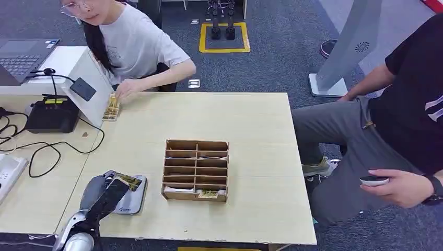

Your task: Pass the card to the sensor for recognition and then transmit it.

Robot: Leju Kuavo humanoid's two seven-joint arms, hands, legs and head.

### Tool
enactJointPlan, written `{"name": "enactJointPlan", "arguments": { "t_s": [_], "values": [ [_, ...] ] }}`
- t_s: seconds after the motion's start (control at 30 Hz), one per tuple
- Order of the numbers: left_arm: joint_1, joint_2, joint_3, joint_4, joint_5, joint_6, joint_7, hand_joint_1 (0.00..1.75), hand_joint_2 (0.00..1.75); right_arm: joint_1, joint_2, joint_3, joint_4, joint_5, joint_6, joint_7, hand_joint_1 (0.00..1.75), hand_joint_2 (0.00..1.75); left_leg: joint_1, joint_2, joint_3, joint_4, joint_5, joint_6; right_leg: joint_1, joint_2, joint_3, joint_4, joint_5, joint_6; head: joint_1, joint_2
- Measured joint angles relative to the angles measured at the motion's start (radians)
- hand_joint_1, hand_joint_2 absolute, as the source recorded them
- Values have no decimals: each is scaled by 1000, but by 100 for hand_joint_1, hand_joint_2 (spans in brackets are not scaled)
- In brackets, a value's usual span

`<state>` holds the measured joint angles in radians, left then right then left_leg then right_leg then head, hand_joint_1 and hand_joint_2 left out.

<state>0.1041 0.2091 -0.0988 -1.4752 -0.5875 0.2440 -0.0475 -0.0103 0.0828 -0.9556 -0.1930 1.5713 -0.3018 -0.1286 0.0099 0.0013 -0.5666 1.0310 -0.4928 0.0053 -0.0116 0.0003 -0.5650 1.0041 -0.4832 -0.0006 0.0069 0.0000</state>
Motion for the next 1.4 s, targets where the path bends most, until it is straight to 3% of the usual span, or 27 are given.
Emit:
{"name": "enactJointPlan", "arguments": {
  "t_s": [0.13,0.43,0.6,0.73,0.8,0.97,1.1,1.23,1.3,1.4],
  "values": [
    [0,0,0,10,-87,17,38,175,175,0,0,0,0,0,2,0,0,175,0,0,0,0,0,0,0,0,0,0,0,0,0,0],
    [-1,-2,0,40,-164,22,72,175,175,-1,0,0,-1,0,2,-3,0,175,0,0,0,0,0,0,0,0,0,0,0,0,0,0],
    [-5,-7,-9,61,-280,38,125,175,175,-1,0,1,-1,0,2,-3,0,175,0,0,1,0,0,0,0,0,0,0,0,0,0,0],
    [-15,-19,-19,77,-293,57,117,175,175,-2,0,1,-1,0,2,-8,0,175,0,0,1,0,0,0,0,0,1,0,0,0,0,0],
    [-18,-28,-23,79,-235,65,76,175,175,-3,0,1,-1,0,2,-8,0,175,0,0,1,0,0,0,0,0,1,0,0,0,0,0],
    [-21,-67,-22,61,36,71,-73,175,175,-2,0,2,-1,0,-4,-9,0,175,0,0,1,0,1,-1,0,0,1,0,1,-1,0,0],
    [-23,-84,-14,40,115,68,-102,175,175,-2,0,2,-1,0,-4,-9,0,175,0,0,1,0,1,-1,0,0,1,0,1,-1,0,0],
    [-42,-101,22,-13,387,56,-168,175,175,-2,0,12,-1,0,-7,-8,0,175,1,0,1,0,1,-1,0,-1,0,0,1,-1,0,0],
    [-72,-101,46,-27,396,87,-181,175,175,-2,0,22,-1,0,-6,-8,0,175,1,0,1,0,2,-3,1,-1,0,0,2,-2,0,0],
    [-139,-92,73,-25,290,193,-203,175,175,-4,-1,43,-1,0,-4,-3,0,175,2,-1,0,0,3,-3,2,-1,0,0,2,-3,0,0]
  ]
}}
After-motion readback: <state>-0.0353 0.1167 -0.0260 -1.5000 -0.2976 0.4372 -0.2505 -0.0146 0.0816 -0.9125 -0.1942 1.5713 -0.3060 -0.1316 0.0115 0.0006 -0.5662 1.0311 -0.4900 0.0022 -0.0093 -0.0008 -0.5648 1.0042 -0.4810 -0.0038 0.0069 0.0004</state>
